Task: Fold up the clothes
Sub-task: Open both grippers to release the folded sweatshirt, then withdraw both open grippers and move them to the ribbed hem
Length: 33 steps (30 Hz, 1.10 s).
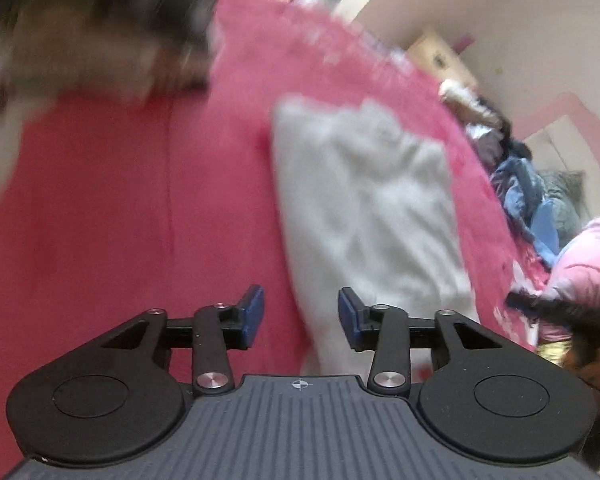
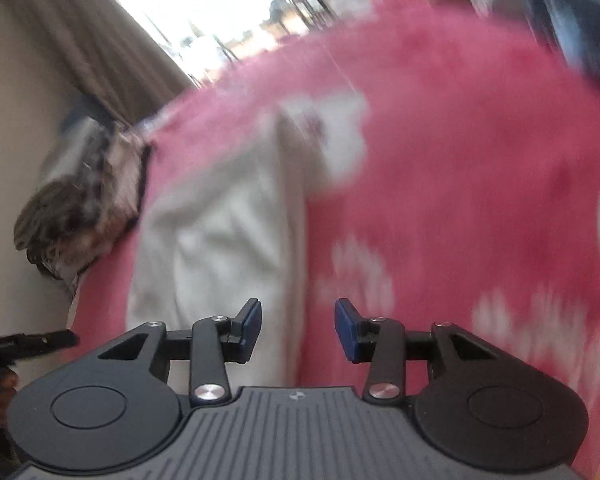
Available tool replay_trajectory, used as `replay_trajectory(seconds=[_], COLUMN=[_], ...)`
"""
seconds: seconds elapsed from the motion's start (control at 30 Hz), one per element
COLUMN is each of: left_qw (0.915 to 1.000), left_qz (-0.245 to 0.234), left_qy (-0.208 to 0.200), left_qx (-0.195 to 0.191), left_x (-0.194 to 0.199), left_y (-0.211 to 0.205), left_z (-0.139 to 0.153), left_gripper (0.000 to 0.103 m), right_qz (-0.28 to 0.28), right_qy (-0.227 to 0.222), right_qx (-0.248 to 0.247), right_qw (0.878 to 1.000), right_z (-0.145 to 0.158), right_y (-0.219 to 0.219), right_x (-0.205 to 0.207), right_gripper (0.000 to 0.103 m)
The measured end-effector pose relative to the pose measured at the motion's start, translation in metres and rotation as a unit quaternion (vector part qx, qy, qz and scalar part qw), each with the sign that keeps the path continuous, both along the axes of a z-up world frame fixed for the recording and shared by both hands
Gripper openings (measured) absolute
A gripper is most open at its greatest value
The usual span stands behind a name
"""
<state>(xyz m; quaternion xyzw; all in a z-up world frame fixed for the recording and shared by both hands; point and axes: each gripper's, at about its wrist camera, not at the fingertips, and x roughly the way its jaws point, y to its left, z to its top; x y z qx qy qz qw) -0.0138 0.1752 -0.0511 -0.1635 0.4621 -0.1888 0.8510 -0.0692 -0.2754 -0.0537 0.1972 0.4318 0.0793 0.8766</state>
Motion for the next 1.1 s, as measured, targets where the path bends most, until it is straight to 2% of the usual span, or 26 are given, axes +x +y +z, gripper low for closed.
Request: replay_trajectory(seconds=[0.07,0.13,0.17,0.23,0.3,0.37,0.43,0.47,0.6,0.67,0.73,0.8,0.83,0.9,1.03,1.1], left_qw=[0.9996,0.9985,0.9973,0.9919,0.9889,0.9864,0.9839,0.9827,0.9823,0.9808,0.9836,0.987,0.9885,0.9902,0.9891,0.9879], left_qz=[-0.01,-0.014,-0.021,-0.029,-0.035,-0.04,-0.052,-0.055,-0.062,-0.062,-0.053,-0.033,-0.019,-0.007,-0.003,-0.012], left_qy=[-0.026,-0.049,-0.062,-0.092,-0.074,-0.071,-0.084,-0.095,-0.137,-0.146,-0.132,-0.113,-0.109,-0.113,-0.14,-0.149], left_qx=[0.005,0.019,0.036,0.083,0.124,0.143,0.149,0.149,0.113,0.113,0.11,0.109,0.103,0.081,0.046,0.042], left_x=[0.015,0.028,0.032,0.031,0.033,0.027,0.022,0.021,0.039,0.06,0.083,0.099,0.1,0.098,0.101,0.112], left_y=[-0.018,-0.046,-0.061,-0.083,-0.093,-0.09,-0.085,-0.083,-0.081,-0.089,-0.093,-0.087,-0.08,-0.067,-0.055,-0.06], left_z=[0.005,-0.001,-0.006,-0.024,-0.052,-0.065,-0.056,-0.049,-0.024,-0.026,-0.041,-0.061,-0.067,-0.065,-0.047,-0.041], left_gripper=[0.044,0.044,0.044,0.044,0.044,0.044,0.044,0.044,0.046,0.047,0.047,0.046,0.045,0.045,0.046,0.047], right_qz=[0.029,0.065,0.085,0.107,0.115,0.114,0.104,0.098,0.09,0.098,0.094,0.088,0.088,0.075,0.068,0.064], right_qy=[-0.068,-0.124,-0.131,-0.105,-0.052,-0.021,-0.024,-0.023,-0.091,-0.116,-0.135,-0.122,-0.086,-0.072,-0.094,-0.105], right_qx=[-0.044,-0.079,-0.093,-0.125,-0.15,-0.171,-0.166,-0.17,-0.151,-0.175,-0.207,-0.256,-0.265,-0.234,-0.228,-0.225], right_qw=[0.996,0.987,0.983,0.981,0.981,0.978,0.98,0.98,0.98,0.973,0.964,0.955,0.956,0.967,0.967,0.967], right_z=[0.016,0.021,0.015,-0.01,-0.043,-0.066,-0.053,-0.043,-0.007,-0.006,-0.02,-0.048,-0.063,-0.073,-0.06,-0.054], right_y=[0.028,0.062,0.078,0.099,0.099,0.092,0.08,0.076,0.082,0.097,0.111,0.114,0.111,0.097,0.103,0.105], right_x=[0.013,0.025,0.031,0.043,0.045,0.038,0.032,0.033,0.059,0.082,0.1,0.111,0.115,0.109,0.139,0.154], right_gripper=[0.04,0.035,0.027,0.022,0.02,0.016,0.016,0.019,0.019,0.019,0.019,0.019,0.019,0.019,0.019,0.019])
